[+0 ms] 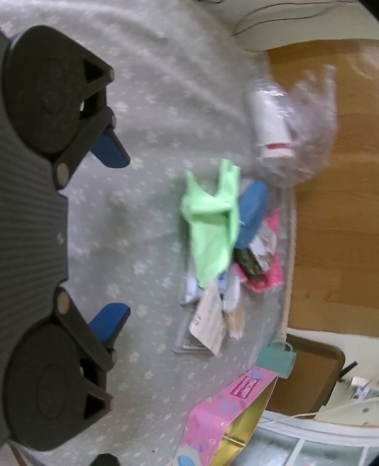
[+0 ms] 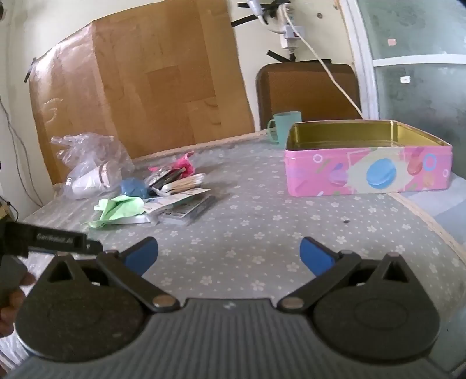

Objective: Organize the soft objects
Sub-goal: 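Reach into the pile and grasp the white candle card with the right gripper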

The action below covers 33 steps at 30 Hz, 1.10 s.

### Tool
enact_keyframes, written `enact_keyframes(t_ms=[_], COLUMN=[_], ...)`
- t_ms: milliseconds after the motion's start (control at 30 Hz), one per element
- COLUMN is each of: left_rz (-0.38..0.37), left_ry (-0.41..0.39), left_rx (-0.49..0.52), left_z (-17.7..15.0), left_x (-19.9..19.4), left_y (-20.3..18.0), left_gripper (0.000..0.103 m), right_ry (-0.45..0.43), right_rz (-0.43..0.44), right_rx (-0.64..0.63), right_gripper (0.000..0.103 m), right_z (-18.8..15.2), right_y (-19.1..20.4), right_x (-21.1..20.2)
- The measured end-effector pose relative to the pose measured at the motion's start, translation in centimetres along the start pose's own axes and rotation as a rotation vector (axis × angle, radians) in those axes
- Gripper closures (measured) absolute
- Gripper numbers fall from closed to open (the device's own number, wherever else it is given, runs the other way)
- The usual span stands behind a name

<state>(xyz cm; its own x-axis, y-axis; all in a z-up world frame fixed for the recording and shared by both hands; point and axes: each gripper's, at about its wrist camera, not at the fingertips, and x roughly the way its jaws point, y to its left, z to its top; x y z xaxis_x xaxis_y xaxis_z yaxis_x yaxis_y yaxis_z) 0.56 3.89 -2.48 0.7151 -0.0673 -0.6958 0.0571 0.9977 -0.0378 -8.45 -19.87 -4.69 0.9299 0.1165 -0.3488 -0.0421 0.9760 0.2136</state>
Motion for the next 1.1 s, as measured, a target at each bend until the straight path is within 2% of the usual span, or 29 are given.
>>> enact_keyframes(t_ms=[100,167,233,367,400,433,500,567,667,700,733,800,867,933,1033,1100], left_rz=[0.0,-0.026,-0.015,0.045,0.038,0.02,-0.015,-0.02,-0.021,-0.028,-0.034,-0.049,-0.057,-0.067,-0.132,-0.178], left_ry=[-0.023,-0.081,-0.127,-0.106,-0.094,-0.082,-0.073,-0.088,-0.105,-0.108,-0.111,-0.112,-0.116,-0.125,-0.141,-0.141], left_rx=[-0.069,-0.132,-0.198,-0.21,-0.228,-0.244,-0.269,-0.281,-0.286,-0.287,-0.289,-0.297,-0.291,-0.259,-0.217,-0.173], left_z=[-0.7,-1.2,-1.6,-1.6,-1.4,-1.3,-1.5,-2.0,-2.5,-2.6,-2.6,-2.5,-2.1,-1.7,-1.3,-0.9], left_x=[-0.1,-0.7,-1.1,-1.2,-1.0,-0.9,-0.7,-0.7,-0.7,-0.8,-1.1,-1.1,-1.3,-1.5,-1.7,-1.6], left_y=[2.3,4.3,6.3,8.9,9.6,10.1,11.1,11.2,11.7,11.7,11.9,11.8,11.5,10.9,9.4,7.7], left_gripper=[0.006,0.002,0.0,0.0,0.0,0.001,0.001,0.001,0.001,0.001,0.001,0.006,0.011,0.011,0.011,0.01], right_ry=[0.038,0.066,0.082,0.105,0.126,0.156,0.258,0.319,0.379,0.395,0.403,0.425,0.419,0.414,0.375,0.36], right_rz=[0.064,0.109,0.141,0.186,0.194,0.205,0.268,0.318,0.379,0.397,0.409,0.432,0.444,0.448,0.446,0.406], right_rx=[-0.042,-0.063,-0.089,-0.204,-0.23,-0.223,-0.088,0.078,0.278,0.341,0.374,0.422,0.454,0.427,0.364,0.325], right_gripper=[0.0,0.0,0.0,0.0,0.005,0.016,0.029,0.032,0.048,0.058,0.079,0.1,0.1,0.1,0.1,0.1], right_z=[0.9,1.5,2.1,3.0,3.3,3.5,4.2,4.2,3.8,3.7,3.7,3.6,3.5,3.9,2.8,2.1], right_y=[0.0,0.3,1.3,3.9,4.7,5.0,4.9,4.0,2.7,2.4,2.2,1.6,0.8,0.4,-1.4,-2.7], right_x=[1.2,2.2,3.4,6.8,8.1,9.1,11.5,13.0,14.9,15.4,15.8,15.8,14.4,12.8,7.3,4.4])
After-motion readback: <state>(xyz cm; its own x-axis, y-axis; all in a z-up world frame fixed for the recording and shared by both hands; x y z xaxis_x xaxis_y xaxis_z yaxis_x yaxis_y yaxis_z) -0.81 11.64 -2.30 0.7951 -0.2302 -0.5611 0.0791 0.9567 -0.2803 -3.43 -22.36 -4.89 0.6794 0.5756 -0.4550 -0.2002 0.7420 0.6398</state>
